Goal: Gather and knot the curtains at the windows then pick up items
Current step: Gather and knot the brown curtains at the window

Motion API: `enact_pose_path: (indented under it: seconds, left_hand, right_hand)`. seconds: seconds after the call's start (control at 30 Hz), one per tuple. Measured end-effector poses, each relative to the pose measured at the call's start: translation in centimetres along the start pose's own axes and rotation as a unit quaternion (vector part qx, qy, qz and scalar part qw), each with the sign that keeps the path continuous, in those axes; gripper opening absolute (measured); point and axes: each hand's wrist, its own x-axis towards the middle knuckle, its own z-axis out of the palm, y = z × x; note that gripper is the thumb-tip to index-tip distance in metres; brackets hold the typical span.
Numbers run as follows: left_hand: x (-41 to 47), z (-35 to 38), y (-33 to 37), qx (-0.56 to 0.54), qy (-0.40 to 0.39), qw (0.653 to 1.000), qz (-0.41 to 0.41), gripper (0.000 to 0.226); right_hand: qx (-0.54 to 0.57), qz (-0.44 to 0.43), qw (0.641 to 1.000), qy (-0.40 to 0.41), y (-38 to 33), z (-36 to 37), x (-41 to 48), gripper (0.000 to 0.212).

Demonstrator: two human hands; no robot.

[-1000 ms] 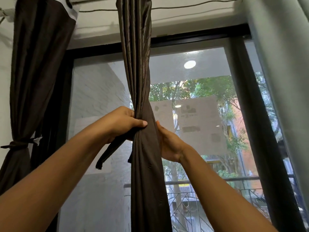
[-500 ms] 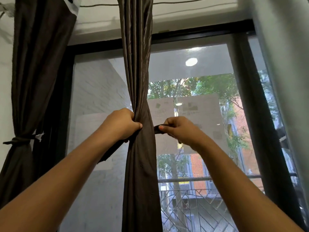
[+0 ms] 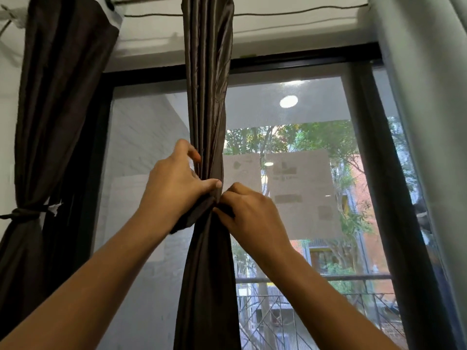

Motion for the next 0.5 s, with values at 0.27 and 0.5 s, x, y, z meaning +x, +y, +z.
enact_pose_path:
  seconds: [0.27, 0.5]
  left_hand:
    - [-0.9, -1.1, -2.3, -0.151, -0.211, 0.964, 0.064, 0.044]
    - [0.0, 0.3, -2.4, -0.095, -0.161, 0.970, 0.157, 0.030]
  right_hand:
    - [0.134, 0.052, 0.989, 0.021, 0.4, 0.1, -0.1, 0.008]
    - [0.195, 0.097, 0.976, 0.028, 1.5, -0.2, 0.0, 0.014]
